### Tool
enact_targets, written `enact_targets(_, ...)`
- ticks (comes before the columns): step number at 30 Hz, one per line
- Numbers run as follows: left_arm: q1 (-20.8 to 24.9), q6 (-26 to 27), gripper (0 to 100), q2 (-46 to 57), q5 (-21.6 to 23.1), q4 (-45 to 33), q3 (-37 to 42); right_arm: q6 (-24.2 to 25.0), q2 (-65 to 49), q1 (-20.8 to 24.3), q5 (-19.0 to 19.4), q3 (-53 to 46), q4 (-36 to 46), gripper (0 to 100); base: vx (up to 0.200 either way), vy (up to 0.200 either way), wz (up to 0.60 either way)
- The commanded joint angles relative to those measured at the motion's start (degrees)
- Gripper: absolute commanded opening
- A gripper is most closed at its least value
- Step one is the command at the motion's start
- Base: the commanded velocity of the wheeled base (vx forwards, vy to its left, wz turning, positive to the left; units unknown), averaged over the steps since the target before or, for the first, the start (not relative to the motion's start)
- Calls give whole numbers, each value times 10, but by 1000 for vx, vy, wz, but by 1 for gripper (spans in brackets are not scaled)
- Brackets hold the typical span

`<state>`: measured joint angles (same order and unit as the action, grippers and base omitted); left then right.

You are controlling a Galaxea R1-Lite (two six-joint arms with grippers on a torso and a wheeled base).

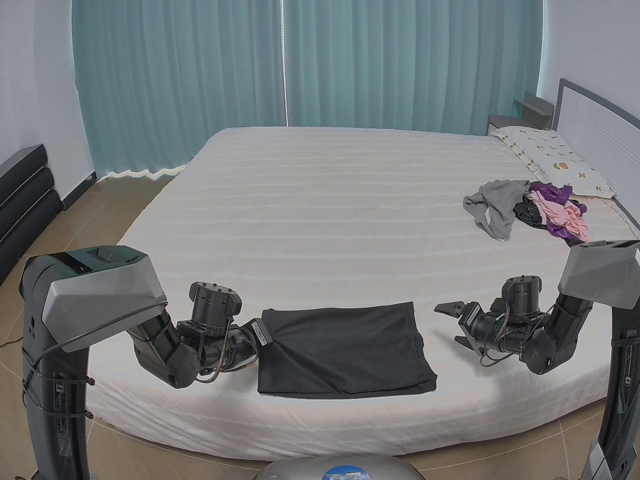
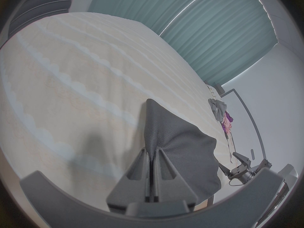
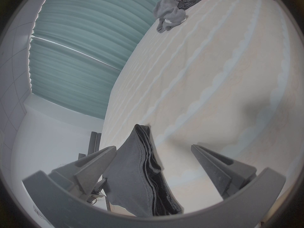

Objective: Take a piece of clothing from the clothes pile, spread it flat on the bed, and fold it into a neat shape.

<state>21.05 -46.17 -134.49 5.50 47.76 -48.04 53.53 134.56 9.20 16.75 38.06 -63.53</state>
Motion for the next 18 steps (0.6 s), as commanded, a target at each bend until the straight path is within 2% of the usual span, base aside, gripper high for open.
enact_targets(1,4,0,0,2,0,0,3,0,1,0,-1,0,0,100,0,0,0)
enact_targets(17,12,-14,0,1,0,0,15,0,2,0,-1,0,-2,100,0,0,0)
enact_targets(18,12,-15,100,1,0,0,15,0,3,0,-1,-1,-7,100,0,0,0)
